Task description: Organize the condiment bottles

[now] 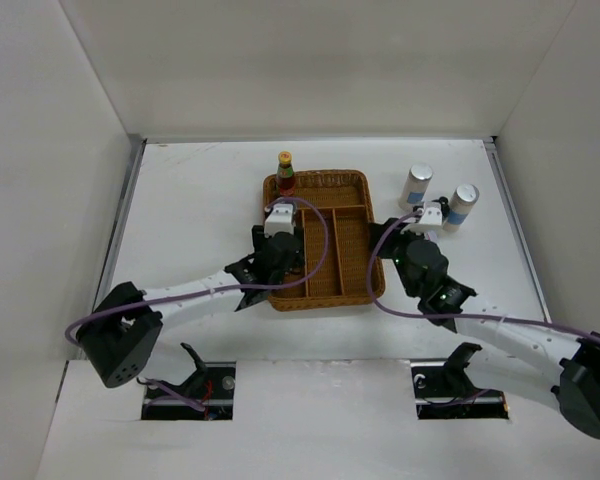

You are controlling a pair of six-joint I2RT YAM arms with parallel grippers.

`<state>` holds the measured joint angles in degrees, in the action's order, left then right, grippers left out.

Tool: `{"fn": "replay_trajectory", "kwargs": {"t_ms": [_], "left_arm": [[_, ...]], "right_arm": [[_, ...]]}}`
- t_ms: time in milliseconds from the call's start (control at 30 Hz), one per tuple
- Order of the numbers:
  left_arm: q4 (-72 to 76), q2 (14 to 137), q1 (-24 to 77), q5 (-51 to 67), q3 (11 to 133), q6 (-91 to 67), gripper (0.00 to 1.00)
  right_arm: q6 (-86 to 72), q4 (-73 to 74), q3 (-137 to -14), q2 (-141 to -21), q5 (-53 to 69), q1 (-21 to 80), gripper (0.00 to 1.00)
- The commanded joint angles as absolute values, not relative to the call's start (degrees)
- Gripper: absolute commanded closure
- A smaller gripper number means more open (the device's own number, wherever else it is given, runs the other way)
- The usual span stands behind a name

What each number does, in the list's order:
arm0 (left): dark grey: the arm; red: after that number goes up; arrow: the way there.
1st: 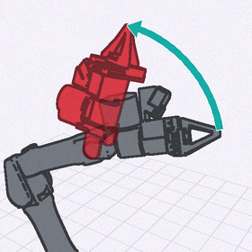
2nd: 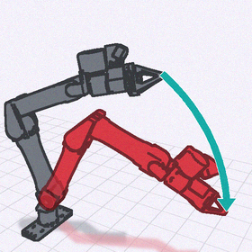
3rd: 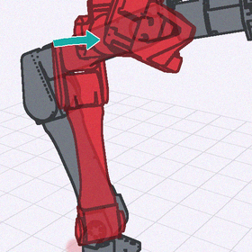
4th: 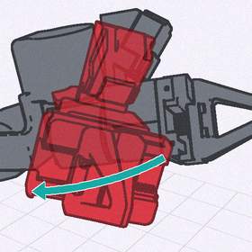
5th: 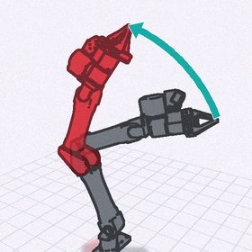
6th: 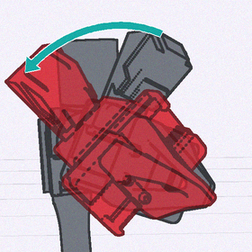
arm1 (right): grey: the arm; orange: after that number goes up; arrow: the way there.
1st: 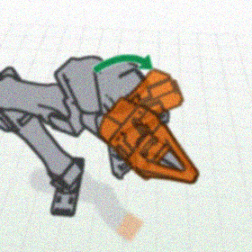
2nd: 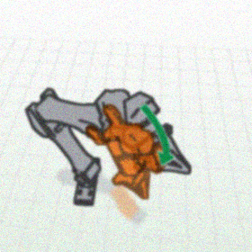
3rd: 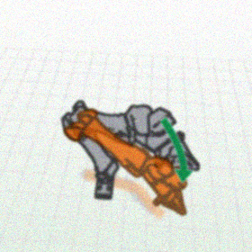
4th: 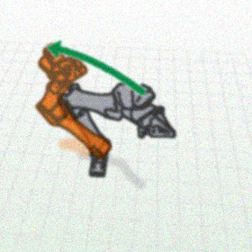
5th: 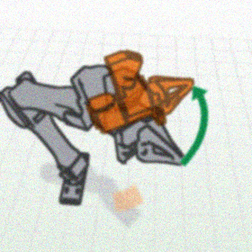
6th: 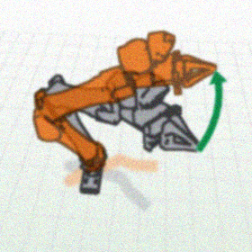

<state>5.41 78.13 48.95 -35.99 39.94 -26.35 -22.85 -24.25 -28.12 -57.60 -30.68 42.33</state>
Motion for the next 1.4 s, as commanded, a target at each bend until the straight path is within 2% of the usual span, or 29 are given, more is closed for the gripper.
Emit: {"fn": "replay_trajectory", "kwargs": {"t_ms": [0, 100, 167, 233, 400, 567, 933, 967, 1000, 1033, 1067, 1100, 1233, 1367], "left_arm": [[14.41, 75.85, 49.88, -36.47, 38.15, -26.02, 0.45], [16.78, 73.66, 49.88, -36.30, 36.13, -26.10, 0.33], [17.84, 71.12, 50.05, -36.04, 35.33, -26.28, 0.21], [18.98, 66.65, 50.75, -35.95, 34.28, -26.63, 0.14], [27.93, 53.64, 49.27, -39.01, 26.74, -26.81, 0.06], [34.18, 45.19, 45.66, -45.17, 17.24, -28.91, 0.02], [37.44, 49.65, 41.00, -41.84, 12.92, -33.31, 0.02], [37.70, 50.18, 40.83, -42.01, 12.75, -33.40, 0.02], [37.97, 50.62, 40.56, -42.19, 12.66, -33.40, 0.02], [38.23, 51.23, 40.30, -42.27, 12.48, -33.49, 0.02], [38.49, 51.76, 39.86, -42.28, 12.39, -33.49, 0.02], [38.67, 52.29, 39.60, -42.28, 12.31, -33.57, 0.02], [39.20, 53.61, 37.93, -42.54, 11.78, -34.19, 0.02], [39.99, 55.10, 36.34, -42.37, 11.51, -35.15, 0.02]], "right_arm": [[-23.11, -18.29, -30.06, -55.55, -39.27, 40.83, 0.49], [-23.38, -13.38, -29.44, -52.92, -45.60, 39.86, 0.14], [-23.73, -8.20, -30.14, -51.60, -48.42, 38.11, 0.03], [-24.52, -2.93, -31.28, -51.07, -49.31, 35.56, 0.00], [-26.98, 5.97, -33.04, -53.08, -44.41, 27.31, 0.00], [-28.83, 5.36, -35.06, -58.78, -32.80, 20.88, 0.00], [-27.33, -1.31, -37.70, -72.15, -26.46, 17.80, 0.01], [-27.33, -1.84, -37.79, -72.94, -26.37, 17.80, 0.06], [-27.33, -2.28, -37.97, -73.73, -26.63, 17.80, 0.17], [-27.42, -2.29, -38.06, -73.83, -27.33, 17.88, 0.32], [-27.60, -2.55, -37.80, -72.87, -28.81, 18.06, 0.40], [-27.34, -2.72, -37.71, -71.30, -31.26, 18.32, 0.44], [-21.73, -1.75, -40.51, -62.69, -42.34, 25.60, 0.48], [-18.02, -3.86, -47.09, -61.78, -41.67, 32.90, 0.48]]}}
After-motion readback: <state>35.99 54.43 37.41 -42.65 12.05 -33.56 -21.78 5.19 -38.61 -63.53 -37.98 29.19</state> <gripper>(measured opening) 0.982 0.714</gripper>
